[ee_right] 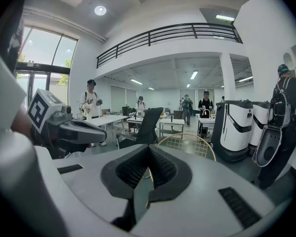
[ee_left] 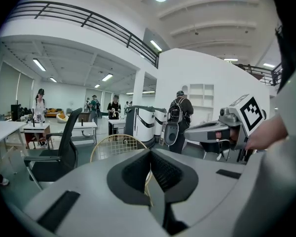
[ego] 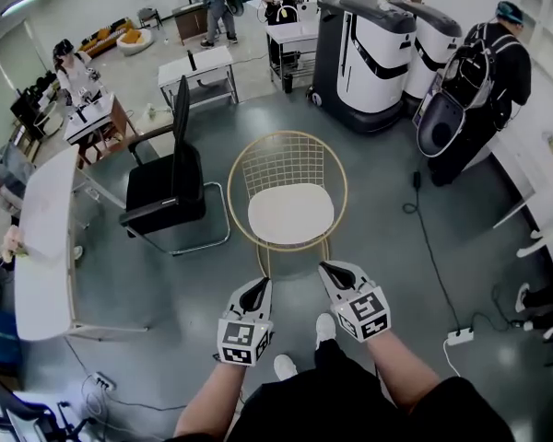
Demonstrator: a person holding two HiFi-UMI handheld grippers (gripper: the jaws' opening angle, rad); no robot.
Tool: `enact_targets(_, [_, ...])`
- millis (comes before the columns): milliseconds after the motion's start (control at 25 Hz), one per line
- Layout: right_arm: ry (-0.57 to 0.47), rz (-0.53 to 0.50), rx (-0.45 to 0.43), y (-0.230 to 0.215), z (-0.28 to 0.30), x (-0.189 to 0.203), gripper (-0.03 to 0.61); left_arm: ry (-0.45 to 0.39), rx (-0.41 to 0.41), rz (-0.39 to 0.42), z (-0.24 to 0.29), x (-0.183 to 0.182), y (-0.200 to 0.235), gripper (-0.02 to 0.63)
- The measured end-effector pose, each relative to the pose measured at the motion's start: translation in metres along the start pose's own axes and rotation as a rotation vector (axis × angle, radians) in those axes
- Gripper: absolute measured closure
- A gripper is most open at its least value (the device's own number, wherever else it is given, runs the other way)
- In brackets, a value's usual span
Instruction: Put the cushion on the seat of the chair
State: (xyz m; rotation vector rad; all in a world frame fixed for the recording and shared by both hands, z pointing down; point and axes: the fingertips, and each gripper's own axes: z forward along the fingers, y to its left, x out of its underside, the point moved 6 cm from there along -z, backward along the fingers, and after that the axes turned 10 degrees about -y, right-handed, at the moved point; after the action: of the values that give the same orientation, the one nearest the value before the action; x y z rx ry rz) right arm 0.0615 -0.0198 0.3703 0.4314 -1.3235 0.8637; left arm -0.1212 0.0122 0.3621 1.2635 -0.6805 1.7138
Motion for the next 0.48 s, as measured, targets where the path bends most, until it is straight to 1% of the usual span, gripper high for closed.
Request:
enact_targets(240, [-0.005, 0.006, 0.03, 0.028, -0.023, 0.008, 0.566, 0.007, 0.042, 0.005, -0.028, 0.01, -0.01, 0.597])
enact_targets(480, [-0.013, 0.023, 0.056, 0.048, -0.037, 0.011, 0.568, 0.009, 0.071, 0.014, -0.041, 0.01, -0.013, 0.597])
